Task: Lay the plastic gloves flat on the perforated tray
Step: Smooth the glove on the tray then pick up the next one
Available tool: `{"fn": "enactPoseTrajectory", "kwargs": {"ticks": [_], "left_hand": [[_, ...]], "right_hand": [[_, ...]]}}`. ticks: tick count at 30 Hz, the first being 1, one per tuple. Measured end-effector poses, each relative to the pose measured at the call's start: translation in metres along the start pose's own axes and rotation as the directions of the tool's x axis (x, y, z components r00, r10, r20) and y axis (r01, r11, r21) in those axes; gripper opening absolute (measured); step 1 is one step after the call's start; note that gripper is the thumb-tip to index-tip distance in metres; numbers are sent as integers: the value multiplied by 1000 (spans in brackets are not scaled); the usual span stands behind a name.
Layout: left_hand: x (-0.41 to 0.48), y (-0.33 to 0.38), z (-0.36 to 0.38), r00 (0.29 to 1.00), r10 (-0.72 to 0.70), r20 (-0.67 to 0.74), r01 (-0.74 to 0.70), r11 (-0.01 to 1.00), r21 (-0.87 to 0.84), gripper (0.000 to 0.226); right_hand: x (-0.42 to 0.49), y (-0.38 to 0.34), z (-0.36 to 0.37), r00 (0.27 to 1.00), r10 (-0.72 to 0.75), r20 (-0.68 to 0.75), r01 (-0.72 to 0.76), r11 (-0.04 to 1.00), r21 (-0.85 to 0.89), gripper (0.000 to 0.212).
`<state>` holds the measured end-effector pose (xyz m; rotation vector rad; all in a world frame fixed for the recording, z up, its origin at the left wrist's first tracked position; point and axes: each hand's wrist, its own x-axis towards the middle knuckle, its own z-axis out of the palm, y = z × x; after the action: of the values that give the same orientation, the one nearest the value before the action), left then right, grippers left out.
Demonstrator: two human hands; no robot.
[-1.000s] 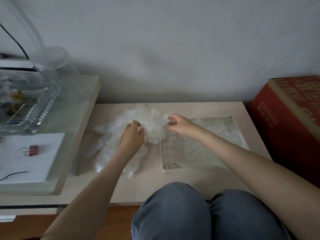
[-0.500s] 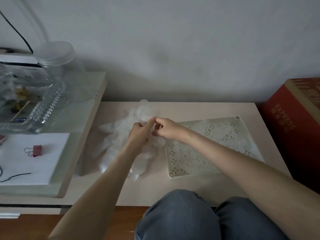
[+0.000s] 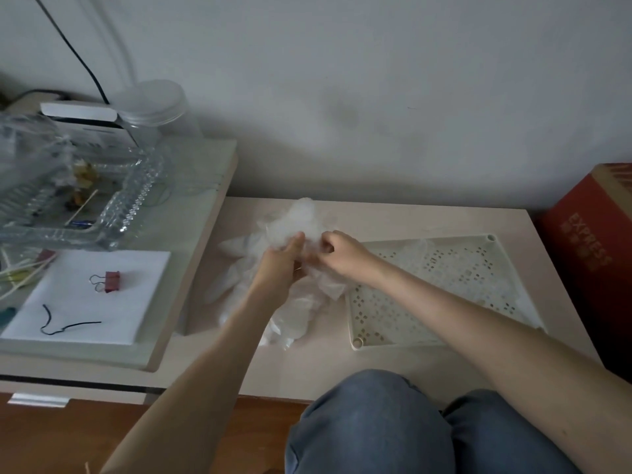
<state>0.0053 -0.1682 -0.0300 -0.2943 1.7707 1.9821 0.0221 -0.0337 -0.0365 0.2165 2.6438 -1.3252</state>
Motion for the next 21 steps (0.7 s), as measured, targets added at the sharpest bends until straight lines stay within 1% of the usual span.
{"fn": "enactPoseTrajectory", "kwargs": {"ticks": [2,4,6,8,10,11,12,13,14,15,16,17,18,19,20,21], "left_hand": [[-2,2,-1,1000,6,17,-6,1000,10,20],[0,4,-2,1000,6,-10,-5,1000,18,14],[1,4,-7,998,4,-68,0,998,60,13],[4,2,-14,992,-5,-125,20,993,120,17],[5,2,-19,984,0,-181,52,959,280,11],[4,2,-20,977,31,-210,72,882,465,20],[1,0,-20,963,105,-249,93,735,672,33],[0,-3,-20,950,217,-222,56,584,810,47],[-3,-6,-20,914,365,-176,-38,509,860,61],[-4,-9,-21,857,494,-147,-138,495,858,74],[-4,-12,-21,779,621,-87,-244,429,870,82],[-2,-15,-21,708,705,35,-280,235,931,84],[0,-18,-23,694,690,207,-313,30,949,80],[-1,-16,-21,723,603,336,-348,-101,932,68],[-1,-15,-19,795,471,381,-351,-155,923,54],[-1,-14,-17,871,332,362,-318,-180,931,48]], "right_hand": [[-1,-2,0,999,-4,-52,6,999,42,38],[-1,-2,-2,998,5,-70,2,995,96,31],[1,0,-5,996,35,-83,-26,993,113,21],[2,4,-9,993,64,-97,-52,991,127,16],[3,9,-11,992,87,-95,-73,987,145,15],[3,11,-12,992,100,-81,-88,987,138,14],[4,12,-12,992,111,-53,-106,990,98,16],[3,14,-12,993,114,-11,-114,993,20,22],[3,16,-12,993,109,44,-105,991,-84,32],[3,18,-11,990,101,99,-79,976,-205,43],[2,20,-9,986,94,136,-45,944,-327,54],[1,22,-5,987,81,141,-13,905,-425,62],[1,23,0,991,64,118,2,874,-486,69],[0,24,3,997,38,70,2,861,-508,73],[0,24,5,1000,14,9,-8,866,-500,76],[0,24,6,999,-6,-49,-18,877,-480,77]]}}
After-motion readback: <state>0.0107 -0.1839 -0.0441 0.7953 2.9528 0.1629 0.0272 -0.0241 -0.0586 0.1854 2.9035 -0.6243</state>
